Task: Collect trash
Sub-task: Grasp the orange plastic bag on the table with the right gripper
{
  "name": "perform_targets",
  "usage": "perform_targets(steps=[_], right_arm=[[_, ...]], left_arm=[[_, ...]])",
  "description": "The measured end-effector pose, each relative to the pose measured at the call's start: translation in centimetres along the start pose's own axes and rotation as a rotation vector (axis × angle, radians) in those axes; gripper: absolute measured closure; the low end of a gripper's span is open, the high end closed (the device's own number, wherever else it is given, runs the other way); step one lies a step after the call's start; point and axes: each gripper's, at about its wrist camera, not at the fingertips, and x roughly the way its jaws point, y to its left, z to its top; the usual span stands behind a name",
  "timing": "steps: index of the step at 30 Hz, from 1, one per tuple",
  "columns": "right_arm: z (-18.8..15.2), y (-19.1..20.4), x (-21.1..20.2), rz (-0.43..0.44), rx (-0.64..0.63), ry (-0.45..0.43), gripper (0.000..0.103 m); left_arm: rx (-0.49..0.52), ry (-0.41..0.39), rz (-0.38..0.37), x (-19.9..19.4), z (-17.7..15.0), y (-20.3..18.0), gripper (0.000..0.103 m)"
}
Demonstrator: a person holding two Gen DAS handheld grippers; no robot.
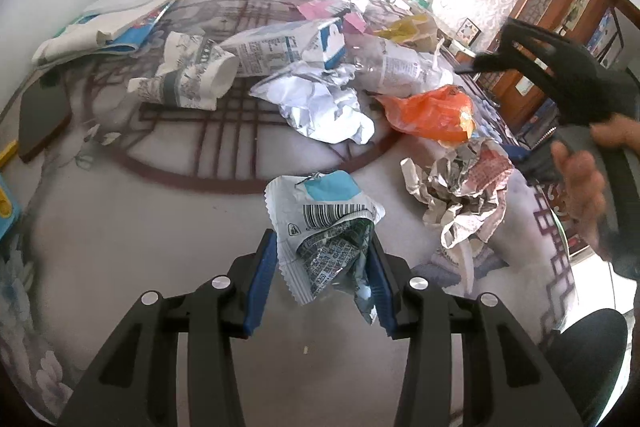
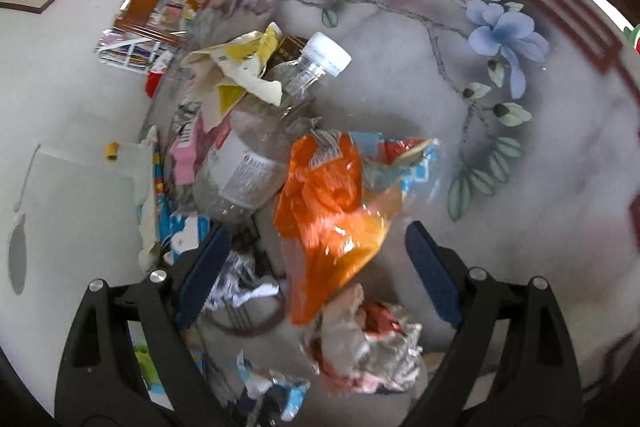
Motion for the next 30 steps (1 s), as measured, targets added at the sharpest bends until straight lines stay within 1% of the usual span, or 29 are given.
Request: perform_targets(steps=[4,6,9,14,15,16,17,18,20,22,25,30], right_arm=[[0.5,1.3,0.7,-0.084,-0.042,-0.034,0.012],[0.6,1.8,1.6,-0.128,-0.069,-0.022,0.012],[0.5,2.1,2.4,-0.172,-0.099,-0.018,0.012],[0.1,1.9,3.2,-0.192,-0.125,-0.012,0.012],[0.1,1.9,3.2,-0.194,-0.130,-0.014,0.013],[0.0,1.9,3.2,-0.196,-0.145,-0.015,0.017],[0.0,2.0,3.3,-0.198,-0.162,-0.010,0.023],[-0.1,2.1,3.5,-0.196,-0.176,-0.003,0.026],[-0.4,2.3,3.6,-0.173,-0.202,0.006,0.043],[-0.7,2.4,3.4,-0.155,-0.221,0.004,0.046],[-1.2,2.8,2.6,-0.132,-0.257,-0.025,0.048],[-1.8,2.9,-0.3,-0.037,-0.246,-0.068,0.048]], left_arm=[[0.005,-0.013,-0.011,-0.4,0.0,-0.2,0.060],[0.002,-0.013,-0.014,-0.4,0.0,-0.2,0.059],[-0.002,-0.014,-0.017,-0.5,0.0,-0.1,0.059],[0.000,-0.002,-0.023,-0.3,0.0,-0.1,0.059],[0.001,0.000,-0.024,-0.3,0.0,-0.1,0.059],[0.001,0.000,-0.026,-0.3,0.0,-0.1,0.059],[0.001,0.000,-0.028,-0.3,0.1,-0.1,0.059],[0.002,-0.001,-0.029,-0.3,0.1,-0.1,0.059],[-0.001,0.003,-0.032,-0.2,0.1,-0.1,0.059],[-0.010,0.014,-0.038,0.1,0.1,0.0,0.059],[-0.016,0.026,-0.042,0.4,0.0,0.2,0.059],[-0.021,0.035,-0.045,0.8,0.0,0.2,0.059]])
